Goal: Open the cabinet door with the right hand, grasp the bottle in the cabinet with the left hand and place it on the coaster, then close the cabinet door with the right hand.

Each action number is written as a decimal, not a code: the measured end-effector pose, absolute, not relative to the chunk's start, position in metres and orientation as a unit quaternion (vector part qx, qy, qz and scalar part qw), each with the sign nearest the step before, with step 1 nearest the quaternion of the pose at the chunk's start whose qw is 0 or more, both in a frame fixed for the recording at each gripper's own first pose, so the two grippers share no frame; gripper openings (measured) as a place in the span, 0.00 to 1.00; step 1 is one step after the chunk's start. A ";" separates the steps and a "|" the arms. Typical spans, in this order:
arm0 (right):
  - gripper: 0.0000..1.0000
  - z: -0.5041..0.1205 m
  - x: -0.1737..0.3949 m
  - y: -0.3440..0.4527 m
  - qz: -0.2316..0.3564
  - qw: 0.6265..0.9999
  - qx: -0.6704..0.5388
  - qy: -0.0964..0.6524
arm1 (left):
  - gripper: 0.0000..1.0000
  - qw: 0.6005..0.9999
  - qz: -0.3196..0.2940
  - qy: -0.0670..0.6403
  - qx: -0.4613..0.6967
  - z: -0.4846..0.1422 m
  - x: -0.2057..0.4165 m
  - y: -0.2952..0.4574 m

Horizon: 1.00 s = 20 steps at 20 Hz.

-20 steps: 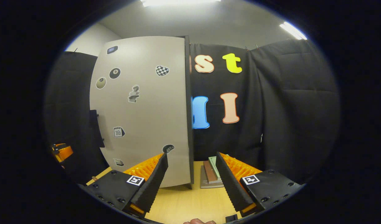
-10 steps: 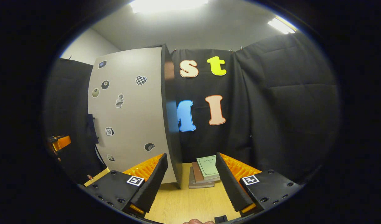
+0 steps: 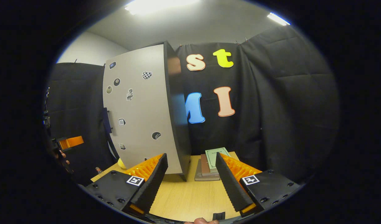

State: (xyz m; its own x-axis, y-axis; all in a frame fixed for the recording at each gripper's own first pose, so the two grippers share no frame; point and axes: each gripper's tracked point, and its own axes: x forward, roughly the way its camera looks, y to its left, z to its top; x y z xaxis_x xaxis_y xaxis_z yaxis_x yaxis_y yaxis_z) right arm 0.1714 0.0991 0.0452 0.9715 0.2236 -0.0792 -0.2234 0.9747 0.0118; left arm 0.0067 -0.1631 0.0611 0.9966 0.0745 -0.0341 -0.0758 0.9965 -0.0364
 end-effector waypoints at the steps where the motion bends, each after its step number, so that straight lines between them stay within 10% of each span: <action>1: 0.99 0.046 0.174 0.097 0.111 0.993 -0.001 0.038 | 0.87 0.999 0.046 0.013 -0.003 0.064 0.003 -0.160; 20: 0.98 -0.004 0.213 0.124 0.057 0.993 0.048 0.091 | 0.87 1.000 0.014 -0.006 0.024 0.065 0.049 -0.141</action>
